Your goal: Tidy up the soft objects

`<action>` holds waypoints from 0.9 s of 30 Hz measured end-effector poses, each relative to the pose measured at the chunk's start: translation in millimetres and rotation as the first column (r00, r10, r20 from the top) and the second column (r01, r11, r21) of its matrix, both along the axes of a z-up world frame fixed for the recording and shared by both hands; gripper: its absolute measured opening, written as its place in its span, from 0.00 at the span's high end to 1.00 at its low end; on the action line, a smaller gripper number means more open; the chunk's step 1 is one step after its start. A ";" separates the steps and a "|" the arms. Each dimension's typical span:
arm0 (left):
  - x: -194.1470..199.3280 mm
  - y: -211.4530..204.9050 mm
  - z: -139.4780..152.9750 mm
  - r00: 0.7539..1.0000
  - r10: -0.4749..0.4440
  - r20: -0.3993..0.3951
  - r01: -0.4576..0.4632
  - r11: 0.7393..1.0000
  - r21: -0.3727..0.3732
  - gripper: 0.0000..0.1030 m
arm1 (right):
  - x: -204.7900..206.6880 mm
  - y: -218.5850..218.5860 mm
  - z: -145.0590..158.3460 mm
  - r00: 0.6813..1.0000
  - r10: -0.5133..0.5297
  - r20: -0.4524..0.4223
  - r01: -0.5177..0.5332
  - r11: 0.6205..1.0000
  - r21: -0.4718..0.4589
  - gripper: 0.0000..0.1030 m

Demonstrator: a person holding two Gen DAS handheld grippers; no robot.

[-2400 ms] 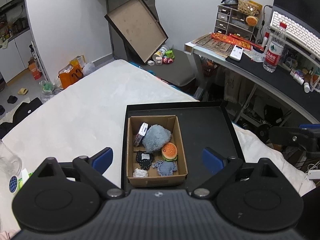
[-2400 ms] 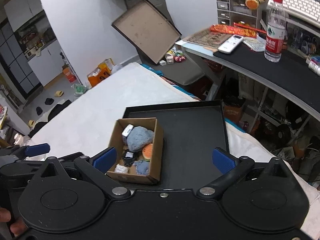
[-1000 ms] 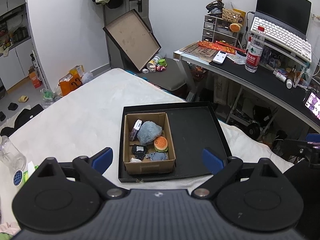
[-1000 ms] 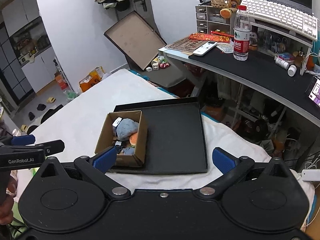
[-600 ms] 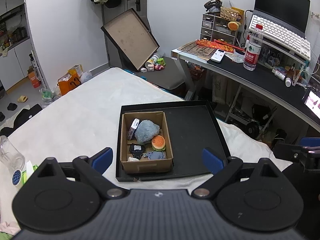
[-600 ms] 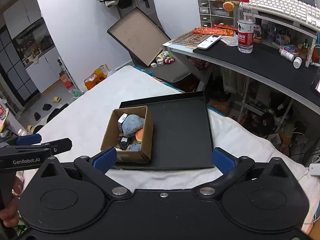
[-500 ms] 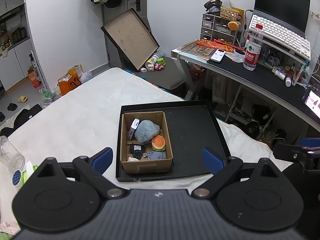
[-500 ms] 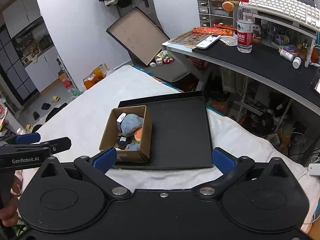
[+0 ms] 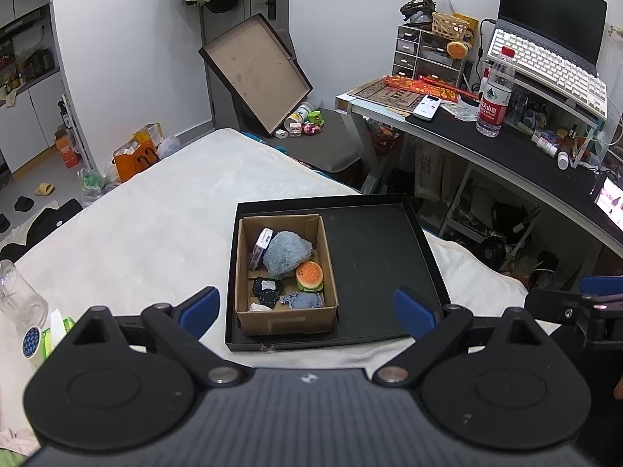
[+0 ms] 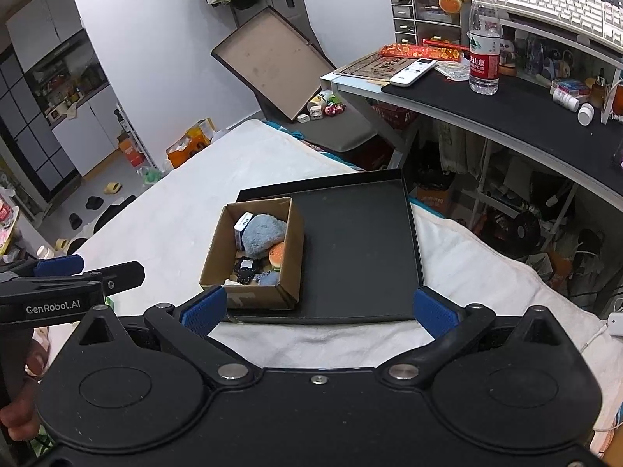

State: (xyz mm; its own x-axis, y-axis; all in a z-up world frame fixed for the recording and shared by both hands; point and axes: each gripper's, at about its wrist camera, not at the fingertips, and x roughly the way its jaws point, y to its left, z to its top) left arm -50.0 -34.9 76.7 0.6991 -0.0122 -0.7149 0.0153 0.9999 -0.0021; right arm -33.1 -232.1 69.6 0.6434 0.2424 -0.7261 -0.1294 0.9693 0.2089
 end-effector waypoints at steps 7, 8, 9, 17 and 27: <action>0.3 0.7 -0.1 1.000 -0.001 -0.002 0.001 1.000 0.001 0.07 | 1.8 -1.9 0.3 1.000 -0.003 -0.005 0.003 1.000 0.006 0.00; 0.3 0.7 -0.2 1.000 -0.001 -0.001 0.001 1.000 0.000 0.07 | 1.8 -2.3 0.4 1.000 -0.002 -0.006 0.002 1.000 0.008 0.00; 0.3 0.7 -0.2 1.000 -0.001 -0.001 0.001 1.000 0.000 0.07 | 1.6 -2.3 0.1 1.000 -0.003 -0.006 0.003 1.000 0.008 0.00; 0.2 0.8 -0.2 1.000 -0.001 -0.002 0.001 1.000 0.001 0.07 | 1.1 -3.6 -0.4 1.000 0.000 -0.007 0.001 1.000 0.007 0.00; 0.7 0.0 -1.7 1.000 -0.003 -0.004 0.003 1.000 0.000 0.07 | 1.1 -3.2 -0.6 1.000 0.001 -0.005 -0.001 1.000 0.005 0.00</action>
